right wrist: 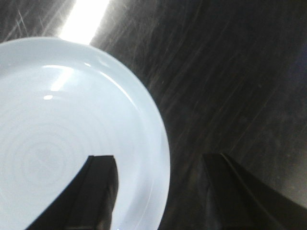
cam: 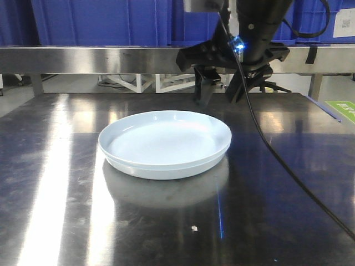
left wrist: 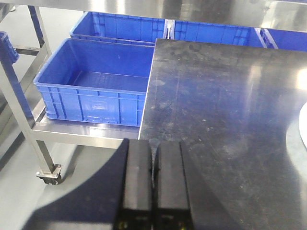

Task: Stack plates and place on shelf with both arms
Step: 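Lower the held plate onto the center plate and release, then grasp the rim of the stacked plates with the right gripper and lift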

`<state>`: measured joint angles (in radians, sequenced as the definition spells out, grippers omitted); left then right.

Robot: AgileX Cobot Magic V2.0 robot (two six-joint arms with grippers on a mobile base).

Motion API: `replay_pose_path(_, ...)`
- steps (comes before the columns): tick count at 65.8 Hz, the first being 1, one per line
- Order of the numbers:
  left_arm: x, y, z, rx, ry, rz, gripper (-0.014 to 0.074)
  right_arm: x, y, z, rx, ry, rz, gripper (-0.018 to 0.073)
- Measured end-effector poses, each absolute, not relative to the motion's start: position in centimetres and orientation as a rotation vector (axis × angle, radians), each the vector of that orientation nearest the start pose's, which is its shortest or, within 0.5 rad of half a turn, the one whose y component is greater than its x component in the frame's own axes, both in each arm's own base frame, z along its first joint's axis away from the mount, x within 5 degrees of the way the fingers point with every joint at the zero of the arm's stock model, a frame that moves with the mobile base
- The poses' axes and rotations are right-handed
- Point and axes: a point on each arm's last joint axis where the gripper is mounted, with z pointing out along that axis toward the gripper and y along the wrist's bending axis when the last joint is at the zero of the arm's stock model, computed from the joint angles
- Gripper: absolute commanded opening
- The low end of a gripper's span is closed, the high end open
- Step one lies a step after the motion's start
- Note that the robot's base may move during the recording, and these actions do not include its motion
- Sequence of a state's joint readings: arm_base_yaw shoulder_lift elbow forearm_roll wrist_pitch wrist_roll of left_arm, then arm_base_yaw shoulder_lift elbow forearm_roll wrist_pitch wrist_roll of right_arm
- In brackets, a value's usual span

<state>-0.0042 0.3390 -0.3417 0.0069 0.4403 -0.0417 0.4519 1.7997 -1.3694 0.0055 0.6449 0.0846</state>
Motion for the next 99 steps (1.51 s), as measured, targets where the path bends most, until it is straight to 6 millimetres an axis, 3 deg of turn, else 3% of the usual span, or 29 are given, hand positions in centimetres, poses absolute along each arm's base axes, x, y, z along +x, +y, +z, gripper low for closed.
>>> replay_pose_path(28,8.0,0.0,26.6,-0.032,1.923,-0.024,0.0083,36.2,17.6,21.5,-0.485,2.638,0.177,0.0487)
replay_pose_path(55,8.0,0.0,26.6,-0.032,1.923,-0.024,0.0083,36.4,17.7,20.9,-0.488,2.651,0.172,0.0482)
replay_pose_path(62,8.0,0.0,26.6,-0.032,1.923,-0.024,0.0083,36.4,17.7,20.9,-0.486,2.652,0.174,0.0353)
replay_pose_path(65,8.0,0.0,26.6,-0.032,1.923,-0.024,0.0083,36.4,17.7,20.8,-0.486,2.653,0.174,0.0248)
replay_pose_path(69,8.0,0.0,26.6,-0.032,1.923,-0.024,0.0083,36.4,17.8,20.8,-0.488,2.648,0.176,0.0039)
replay_pose_path(70,8.0,0.0,26.6,-0.032,1.923,-0.024,0.0083,36.4,17.8,20.9,-0.488,2.646,0.177,0.0027)
replay_pose_path(74,8.0,0.0,26.6,-0.032,1.923,-0.024,0.0083,36.5,17.9,21.0,-0.471,2.64,0.191,0.0078)
replay_pose_path(87,8.0,0.0,26.6,-0.032,1.923,-0.024,0.0083,36.6,17.9,21.7,-0.475,2.606,0.185,0.0052)
replay_pose_path(93,8.0,0.0,26.6,-0.032,1.923,-0.024,0.0083,36.4,17.6,23.3,-0.473,2.554,0.187,0.0052)
replay_pose_path(99,8.0,0.0,26.6,-0.032,1.923,-0.024,0.0083,36.0,16.7,26.1,-0.446,2.47,0.198,0.0052)
